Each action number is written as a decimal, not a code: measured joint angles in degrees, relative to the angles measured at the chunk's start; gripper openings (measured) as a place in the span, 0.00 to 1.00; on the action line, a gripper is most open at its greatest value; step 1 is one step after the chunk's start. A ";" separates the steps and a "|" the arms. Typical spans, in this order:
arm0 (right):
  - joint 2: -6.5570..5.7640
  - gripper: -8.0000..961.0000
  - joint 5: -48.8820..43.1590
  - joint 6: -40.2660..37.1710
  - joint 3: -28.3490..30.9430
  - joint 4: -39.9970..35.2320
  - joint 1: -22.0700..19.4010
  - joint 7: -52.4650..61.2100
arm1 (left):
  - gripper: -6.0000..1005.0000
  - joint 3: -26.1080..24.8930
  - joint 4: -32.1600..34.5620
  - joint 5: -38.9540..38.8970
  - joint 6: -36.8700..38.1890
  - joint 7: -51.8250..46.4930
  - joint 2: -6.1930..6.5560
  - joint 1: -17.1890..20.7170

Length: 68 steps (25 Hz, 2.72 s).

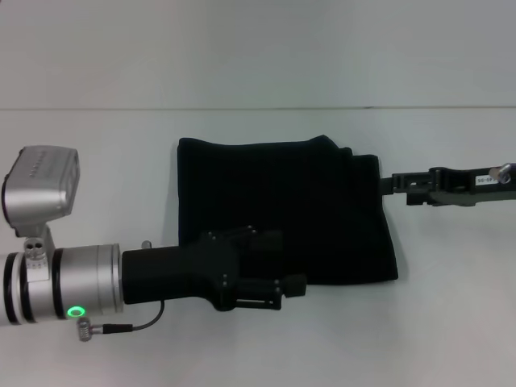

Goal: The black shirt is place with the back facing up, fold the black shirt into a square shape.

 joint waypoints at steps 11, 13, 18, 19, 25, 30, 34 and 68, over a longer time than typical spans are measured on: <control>2.61 0.93 -0.30 8.69 -1.69 3.80 2.65 -0.21 | 0.94 2.48 2.92 2.48 1.72 4.03 -0.01 0.21; 3.29 0.92 -0.30 9.95 -2.18 3.83 3.19 -0.23 | 0.94 2.50 2.92 2.51 1.52 4.10 -0.01 0.16; 4.43 0.92 -0.34 13.21 -4.18 4.34 4.20 0.19 | 0.94 2.57 2.91 2.73 1.46 4.75 -0.01 0.16; 4.58 0.92 -0.35 13.81 -4.42 4.59 4.37 0.22 | 0.94 2.59 2.91 2.77 1.46 4.87 -0.01 0.16; 5.35 0.91 -0.39 17.58 -4.81 6.54 5.34 -0.21 | 0.94 2.64 2.91 2.87 1.41 5.29 -0.01 0.14; 5.86 0.89 -0.40 18.20 -4.88 6.43 5.48 -0.34 | 0.94 2.65 2.91 2.87 1.24 5.30 -0.01 0.11; 6.19 0.87 -0.13 18.27 -4.87 6.37 5.54 -0.17 | 0.94 2.65 2.89 2.87 0.84 5.31 0.04 0.10; 6.62 0.03 8.02 16.56 -2.62 5.84 1.39 -10.07 | 0.94 2.09 2.49 2.74 -0.40 4.77 0.08 0.54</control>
